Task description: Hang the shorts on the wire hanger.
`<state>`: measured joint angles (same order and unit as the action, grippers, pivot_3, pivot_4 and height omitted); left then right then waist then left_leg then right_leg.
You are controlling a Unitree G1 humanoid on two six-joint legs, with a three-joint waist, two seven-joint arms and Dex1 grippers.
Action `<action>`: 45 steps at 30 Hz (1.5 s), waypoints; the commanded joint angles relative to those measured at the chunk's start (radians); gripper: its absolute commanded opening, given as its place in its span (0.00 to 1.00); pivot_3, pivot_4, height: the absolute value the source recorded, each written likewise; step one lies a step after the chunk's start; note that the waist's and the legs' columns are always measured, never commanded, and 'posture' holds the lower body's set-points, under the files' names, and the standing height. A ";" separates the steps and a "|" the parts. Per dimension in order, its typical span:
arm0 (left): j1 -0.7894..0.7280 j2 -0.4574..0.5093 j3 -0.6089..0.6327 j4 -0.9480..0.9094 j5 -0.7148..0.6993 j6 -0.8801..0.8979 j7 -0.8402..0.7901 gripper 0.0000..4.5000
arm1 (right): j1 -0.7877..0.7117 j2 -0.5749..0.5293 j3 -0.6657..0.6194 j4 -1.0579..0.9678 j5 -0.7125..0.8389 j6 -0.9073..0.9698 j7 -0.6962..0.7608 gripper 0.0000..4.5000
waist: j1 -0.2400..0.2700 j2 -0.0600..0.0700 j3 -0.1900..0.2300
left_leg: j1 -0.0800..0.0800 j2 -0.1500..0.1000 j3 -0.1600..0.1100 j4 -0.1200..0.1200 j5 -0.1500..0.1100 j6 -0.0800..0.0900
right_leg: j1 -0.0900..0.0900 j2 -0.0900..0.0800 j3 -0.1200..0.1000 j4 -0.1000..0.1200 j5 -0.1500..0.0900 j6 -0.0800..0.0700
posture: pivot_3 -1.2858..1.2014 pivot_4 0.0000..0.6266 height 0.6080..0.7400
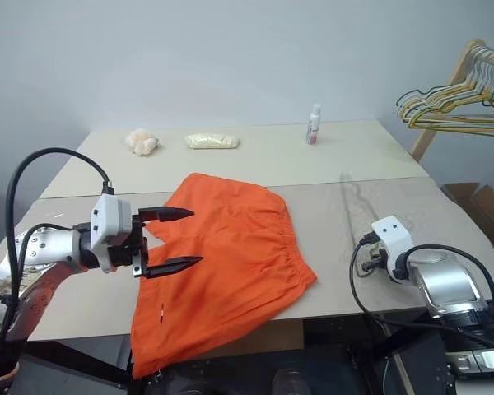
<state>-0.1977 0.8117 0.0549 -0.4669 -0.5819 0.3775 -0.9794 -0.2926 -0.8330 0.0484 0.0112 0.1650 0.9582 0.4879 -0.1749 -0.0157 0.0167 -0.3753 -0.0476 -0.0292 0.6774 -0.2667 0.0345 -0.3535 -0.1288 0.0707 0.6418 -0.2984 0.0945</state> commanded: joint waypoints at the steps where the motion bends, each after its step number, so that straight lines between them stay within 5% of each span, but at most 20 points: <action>1: -0.042 -0.014 0.001 -0.001 0.008 0.000 0.011 1.00 | 0.001 -0.053 -0.004 -0.083 -0.076 -0.139 -0.004 0.01 | -0.002 0.001 0.000 | 0.000 0.000 0.000 0.000 0.000 0.000 | 0.000 0.000 0.000 0.000 0.000 0.000 | 0.43 0.00 1.00; 9: -0.240 -0.095 -0.022 0.152 0.018 0.067 0.070 1.00 | -0.010 -0.287 0.111 0.004 -0.522 -1.132 -0.158 0.01 | -0.009 0.002 0.001 | 0.000 -0.001 0.000 0.000 0.000 0.000 | 0.000 0.000 0.000 0.000 0.000 0.001 | 0.42 0.00 1.00; 14: -0.429 -0.128 -0.049 0.297 0.003 0.197 0.055 1.00 | -0.175 -0.352 0.200 0.158 -0.820 -1.508 -0.336 0.01 | -0.035 0.002 0.001 | 0.001 -0.002 0.001 0.000 0.000 0.000 | 0.000 0.000 0.000 0.000 0.000 0.001 | 0.41 0.00 1.00; 20: -0.577 -0.140 -0.177 0.471 0.097 0.237 -0.049 1.00 | -0.334 -0.298 0.225 0.262 -0.985 -1.692 -0.517 0.01 | -0.079 0.002 0.001 | 0.001 -0.003 0.000 0.000 0.001 0.000 | 0.000 0.000 0.000 0.000 -0.001 0.001 | 0.41 0.00 1.00; 32: -0.655 -0.207 -0.375 0.619 0.277 0.170 -0.212 1.00 | -0.390 -0.256 0.198 0.241 -1.006 -1.732 -0.500 0.01 | -0.159 0.002 0.001 | 0.001 -0.003 -0.002 0.000 0.001 -0.001 | 0.002 0.000 0.000 0.001 -0.001 0.001 | 0.39 0.00 1.00; 35: -0.649 -0.211 -0.401 0.628 0.313 0.154 -0.233 0.86 | -0.388 -0.254 0.189 0.233 -1.002 -1.720 -0.488 0.00 | -0.172 0.002 0.001 | 0.001 -0.003 -0.002 0.000 0.001 -0.001 | 0.002 0.000 0.000 0.001 -0.001 0.001 | 0.39 0.00 1.00; 45: -0.650 -0.244 -0.352 0.645 0.323 0.171 -0.183 0.12 | -0.383 -0.239 0.165 0.223 -0.996 -1.698 -0.465 0.00 | -0.195 0.002 0.001 | 0.002 -0.003 -0.002 0.000 0.001 -0.001 | 0.002 0.000 0.000 0.002 -0.001 0.002 | 0.39 0.00 1.00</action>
<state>-0.8237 0.5681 -0.3332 0.1785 -0.2655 0.5471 -1.1765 -0.6514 -1.0767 0.2579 0.2629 -0.8579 -0.7533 0.0227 -0.3702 -0.0138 0.0181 -0.3735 -0.0501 -0.0316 0.6775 -0.2657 0.0339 -0.3511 -0.1289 0.0706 0.6435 -0.2993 0.0961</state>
